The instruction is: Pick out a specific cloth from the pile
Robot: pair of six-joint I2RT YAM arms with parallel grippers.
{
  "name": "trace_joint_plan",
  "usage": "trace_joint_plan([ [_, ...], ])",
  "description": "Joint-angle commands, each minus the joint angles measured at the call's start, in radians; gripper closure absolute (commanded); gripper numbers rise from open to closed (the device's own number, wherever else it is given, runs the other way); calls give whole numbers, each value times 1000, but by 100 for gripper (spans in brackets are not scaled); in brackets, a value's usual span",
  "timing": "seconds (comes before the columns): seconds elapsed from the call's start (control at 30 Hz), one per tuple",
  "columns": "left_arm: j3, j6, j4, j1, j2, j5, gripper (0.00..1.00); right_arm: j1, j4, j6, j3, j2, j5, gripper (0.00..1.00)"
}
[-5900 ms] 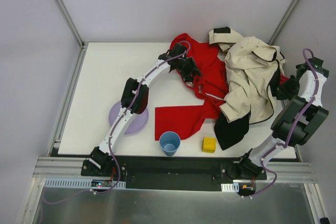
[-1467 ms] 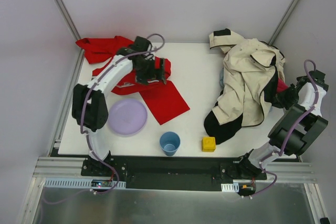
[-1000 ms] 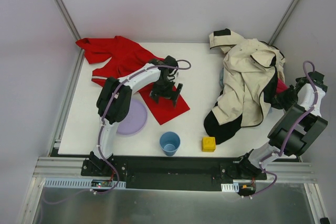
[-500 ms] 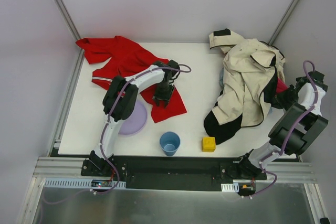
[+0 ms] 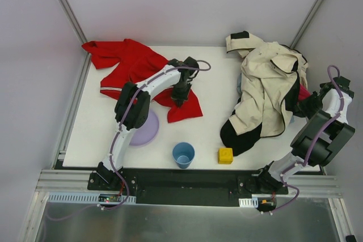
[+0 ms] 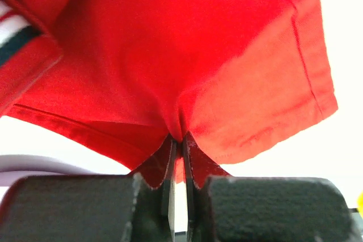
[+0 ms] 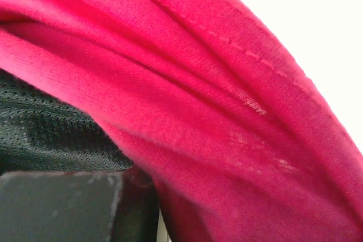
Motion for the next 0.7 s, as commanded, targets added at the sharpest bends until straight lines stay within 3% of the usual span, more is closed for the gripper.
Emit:
trace_joint_plan([
  [0.0, 178, 8, 5, 15, -70, -75, 100, -9, -26, -3, 45, -1, -9, 85],
  [0.27, 422, -95, 51, 162, -172, -81, 100, -9, -29, -1, 54, -4, -15, 85],
  [0.5, 389, -240, 223, 388, -332, -3, 100, -9, -33, -3, 54, -9, -23, 85],
  [0.67, 335, -291, 246, 589, -376, 60, 100, -7, -27, -4, 45, -15, -27, 85],
])
